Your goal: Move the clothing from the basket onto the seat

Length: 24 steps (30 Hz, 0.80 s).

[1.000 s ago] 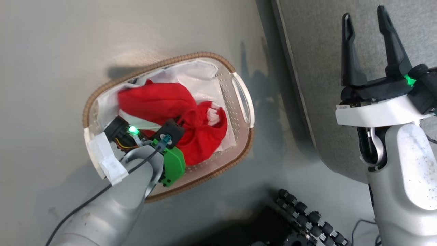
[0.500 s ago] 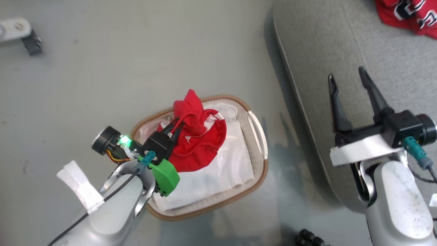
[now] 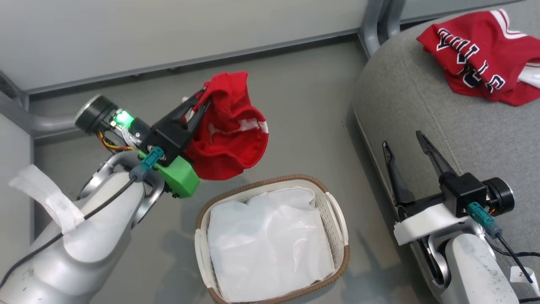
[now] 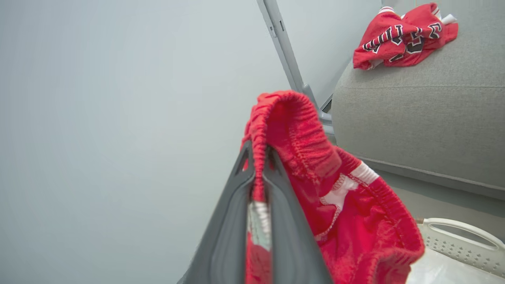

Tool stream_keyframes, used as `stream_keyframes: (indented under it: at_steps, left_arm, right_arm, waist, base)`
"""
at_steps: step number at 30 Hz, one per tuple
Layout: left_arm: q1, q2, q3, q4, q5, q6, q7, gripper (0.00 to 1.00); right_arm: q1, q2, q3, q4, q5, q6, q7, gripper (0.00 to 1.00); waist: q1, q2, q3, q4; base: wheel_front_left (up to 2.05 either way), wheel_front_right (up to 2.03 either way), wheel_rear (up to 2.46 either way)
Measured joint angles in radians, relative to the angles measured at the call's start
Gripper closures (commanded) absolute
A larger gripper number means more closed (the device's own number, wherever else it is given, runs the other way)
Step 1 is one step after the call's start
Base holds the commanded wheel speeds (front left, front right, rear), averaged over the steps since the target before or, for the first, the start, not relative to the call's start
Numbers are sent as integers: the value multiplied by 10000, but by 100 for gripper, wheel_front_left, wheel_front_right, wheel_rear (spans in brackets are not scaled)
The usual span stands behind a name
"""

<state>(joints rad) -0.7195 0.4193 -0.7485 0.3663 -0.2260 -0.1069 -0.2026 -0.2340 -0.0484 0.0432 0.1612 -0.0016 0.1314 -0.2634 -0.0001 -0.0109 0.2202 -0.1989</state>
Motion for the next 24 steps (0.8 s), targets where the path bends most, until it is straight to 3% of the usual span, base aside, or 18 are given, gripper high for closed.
stream_keyframes:
  at_steps: [8,24]
  left_arm:
    - [-1191,332,-134,-1338,-368,-173,608,100]
    - [-1950,345,-771,-3118,-639,-207,1049,100]
  right_arm:
    - [-4,0,690,115,-35,0,0,0]
    - [-826,2,2663,968,92,0,2,0]
  waist:
    - [0,0,-998,415]
    - [0,0,-1552,844]
  base:
    - [0,0,0]
    - [0,0,0]
